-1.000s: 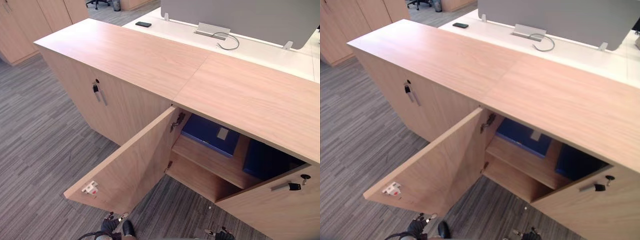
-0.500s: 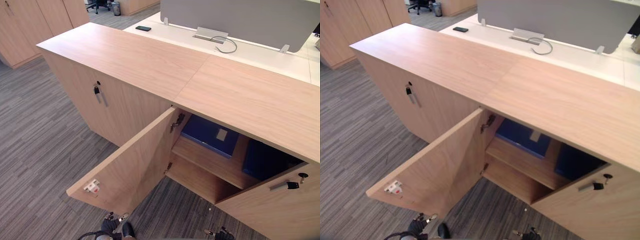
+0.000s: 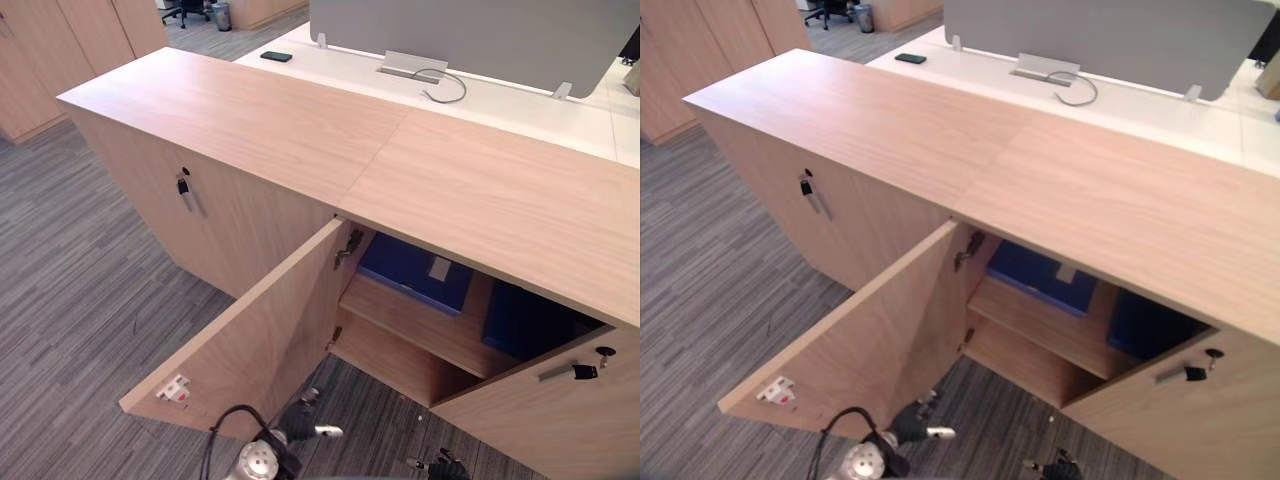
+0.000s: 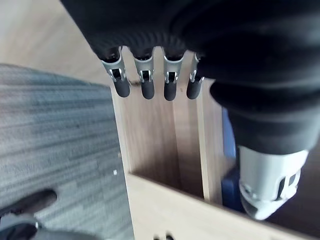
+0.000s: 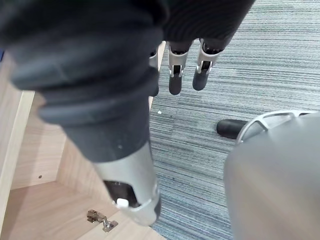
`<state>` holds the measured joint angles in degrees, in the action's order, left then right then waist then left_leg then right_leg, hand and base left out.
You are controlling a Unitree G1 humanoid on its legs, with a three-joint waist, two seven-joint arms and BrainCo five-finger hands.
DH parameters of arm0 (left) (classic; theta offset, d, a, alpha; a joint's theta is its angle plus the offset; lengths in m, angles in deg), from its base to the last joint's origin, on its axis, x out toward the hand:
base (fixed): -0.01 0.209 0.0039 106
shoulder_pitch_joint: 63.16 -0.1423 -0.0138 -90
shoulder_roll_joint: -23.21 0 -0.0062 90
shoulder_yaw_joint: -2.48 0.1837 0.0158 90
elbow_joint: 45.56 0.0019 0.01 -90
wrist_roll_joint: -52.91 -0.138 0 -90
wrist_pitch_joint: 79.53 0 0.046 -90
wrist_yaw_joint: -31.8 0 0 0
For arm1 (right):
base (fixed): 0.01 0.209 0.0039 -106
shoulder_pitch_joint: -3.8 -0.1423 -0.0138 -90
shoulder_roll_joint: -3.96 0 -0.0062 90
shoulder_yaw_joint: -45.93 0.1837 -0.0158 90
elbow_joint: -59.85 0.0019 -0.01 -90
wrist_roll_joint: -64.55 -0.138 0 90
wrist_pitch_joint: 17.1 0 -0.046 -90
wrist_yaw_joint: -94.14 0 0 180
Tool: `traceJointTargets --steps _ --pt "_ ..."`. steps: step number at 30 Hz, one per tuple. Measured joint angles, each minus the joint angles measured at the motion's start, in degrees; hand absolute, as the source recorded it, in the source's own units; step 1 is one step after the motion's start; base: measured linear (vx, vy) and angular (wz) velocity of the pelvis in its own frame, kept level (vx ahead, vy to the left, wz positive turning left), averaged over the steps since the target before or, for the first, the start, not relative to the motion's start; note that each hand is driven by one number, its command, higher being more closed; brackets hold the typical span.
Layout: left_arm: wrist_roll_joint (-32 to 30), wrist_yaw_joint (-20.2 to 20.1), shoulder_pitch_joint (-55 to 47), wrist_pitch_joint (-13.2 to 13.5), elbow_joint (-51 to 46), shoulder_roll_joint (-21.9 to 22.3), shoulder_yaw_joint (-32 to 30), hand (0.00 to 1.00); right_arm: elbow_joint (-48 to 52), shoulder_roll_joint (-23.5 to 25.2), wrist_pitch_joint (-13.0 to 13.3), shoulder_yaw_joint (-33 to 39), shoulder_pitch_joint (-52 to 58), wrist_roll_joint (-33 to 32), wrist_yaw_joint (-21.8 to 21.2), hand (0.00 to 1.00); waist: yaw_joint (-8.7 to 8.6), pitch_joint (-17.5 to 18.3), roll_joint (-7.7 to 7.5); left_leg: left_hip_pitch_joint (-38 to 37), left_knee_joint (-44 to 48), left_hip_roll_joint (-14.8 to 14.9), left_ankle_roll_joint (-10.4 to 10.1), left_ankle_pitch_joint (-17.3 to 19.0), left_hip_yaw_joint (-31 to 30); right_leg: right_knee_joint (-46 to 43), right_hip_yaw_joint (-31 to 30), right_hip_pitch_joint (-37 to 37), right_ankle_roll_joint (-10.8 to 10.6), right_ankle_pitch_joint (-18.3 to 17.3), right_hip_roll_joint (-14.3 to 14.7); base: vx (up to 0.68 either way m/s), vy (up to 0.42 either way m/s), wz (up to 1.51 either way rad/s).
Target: Walk over to the cabinet, pick up the folder, carry it to the office cabinet, place the folder inside the office cabinet, then close the office cabinet door
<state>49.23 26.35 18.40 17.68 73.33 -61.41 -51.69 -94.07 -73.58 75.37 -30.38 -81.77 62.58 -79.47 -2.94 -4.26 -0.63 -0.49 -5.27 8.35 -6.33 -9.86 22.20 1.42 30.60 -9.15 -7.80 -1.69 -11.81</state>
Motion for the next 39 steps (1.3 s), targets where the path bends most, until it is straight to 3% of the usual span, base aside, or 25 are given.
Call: traceJointTargets --steps 2,7,17,20,24,27,30,32,34,36,39 --pt "2.4 -4.3 -1.2 0.2 -4.5 -2.1 5.7 0.00 -0.5 -0.2 0.0 -0.1 0.0 0.9 -0.4 0.00 -0.27 0.6 0.24 -0.6 0.0 0.1 -0.2 0.3 0.9 0.1 -1.0 0.0 0.0 0.0 0.0 0.01 0.018 -0.19" --pt "9.7 -10.2 -1.3 0.4 -7.9 -3.7 9.0 0.00 -1.1 -0.9 0.0 -0.3 -0.2 1.0 -1.5 0.00 -0.85 1.0 0.91 -0.6 0.0 0.2 -0.3 0.5 1.2 0.2 -1.2 0.3 0.1 0.0 0.0 -0.01 0.013 -0.05" --pt "9.6 -11.9 -2.2 0.5 -8.2 -6.4 9.2 0.00 -2.1 -2.3 0.0 -4.9 -1.1 1.2 -2.5 0.00 -0.87 1.3 0.93 -0.3 0.0 0.0 -0.5 0.9 1.4 0.8 -1.3 0.5 0.1 0.1 0.0 0.00 0.005 -0.01" --pt "7.0 -11.5 -3.7 0.6 -7.0 -6.4 5.8 0.00 -2.8 -2.8 0.0 -7.2 -2.1 2.1 -2.7 0.00 -0.80 1.4 0.81 0.0 0.9 0.1 -0.4 1.0 1.3 0.8 -1.1 0.3 0.1 0.1 0.0 0.01 0.005 0.03" --pt "3.3 -9.7 -4.7 0.5 -3.4 -5.9 -0.1 0.00 -3.4 -3.0 -0.2 -8.7 -3.5 2.0 -3.0 0.00 0.08 1.0 0.51 6.1 14.6 3.4 0.5 7.2 0.1 -1.9 -1.2 1.8 0.5 0.0 -0.2 -0.04 -0.004 -0.04" --pt "3.0 -8.6 -5.1 0.3 -0.2 -4.3 -3.9 0.00 -3.1 -2.7 -0.2 -8.0 -3.6 1.9 -2.9 0.00 0.04 1.1 0.80 6.4 15.2 4.3 0.9 7.6 -0.1 -4.6 -0.2 2.5 1.2 -0.7 -1.0 -0.07 0.053 0.04" --pt "3.2 -6.8 -5.8 0.0 0.9 -3.0 -6.2 0.00 -2.8 -2.4 -0.2 -6.8 -3.6 1.5 -3.0 0.00 0.01 0.9 0.84 6.6 11.8 2.4 0.8 5.3 -1.6 -6.3 0.9 4.2 0.1 -1.5 -2.4 -0.13 0.086 0.22" --pt "4.2 -5.8 -6.4 -0.4 0.9 -2.1 -6.4 0.00 -2.2 -2.6 -0.2 -5.9 -2.9 0.9 -3.0 0.00 -1.18 1.0 1.08 6.1 6.8 -0.1 1.1 2.3 -4.9 -7.8 3.1 4.9 -0.5 -2.3 -4.1 -0.12 0.123 0.57" --pt "5.9 -4.9 -7.0 -0.8 0.8 0.6 -8.5 0.00 -1.5 -3.1 -0.3 -2.9 -1.7 0.9 -2.9 0.00 -1.05 1.0 1.98 4.9 0.5 -3.1 2.0 -1.1 -6.6 -10.0 4.3 6.2 -0.9 -2.4 -6.4 -0.08 0.193 0.45" --pt "6.6 -3.9 -7.2 -1.4 0.9 2.1 -12.8 0.00 -0.9 -2.9 -0.7 -1.3 -1.6 0.9 -2.9 0.00 -0.96 -0.1 2.08 4.8 0.0 -4.8 2.8 -1.4 -7.0 -10.5 4.3 6.1 -1.6 -2.0 -8.1 -0.07 0.180 0.18" --pt "7.8 -2.6 -6.9 -1.7 3.2 2.5 -19.2 0.00 -0.7 -2.9 -0.7 -1.4 -1.5 0.8 -2.9 0.00 -1.00 -0.3 1.99 5.6 -0.1 -5.8 3.3 -1.2 -7.0 -8.7 4.1 6.1 -2.2 -1.7 -8.0 -0.06 0.078 0.05"
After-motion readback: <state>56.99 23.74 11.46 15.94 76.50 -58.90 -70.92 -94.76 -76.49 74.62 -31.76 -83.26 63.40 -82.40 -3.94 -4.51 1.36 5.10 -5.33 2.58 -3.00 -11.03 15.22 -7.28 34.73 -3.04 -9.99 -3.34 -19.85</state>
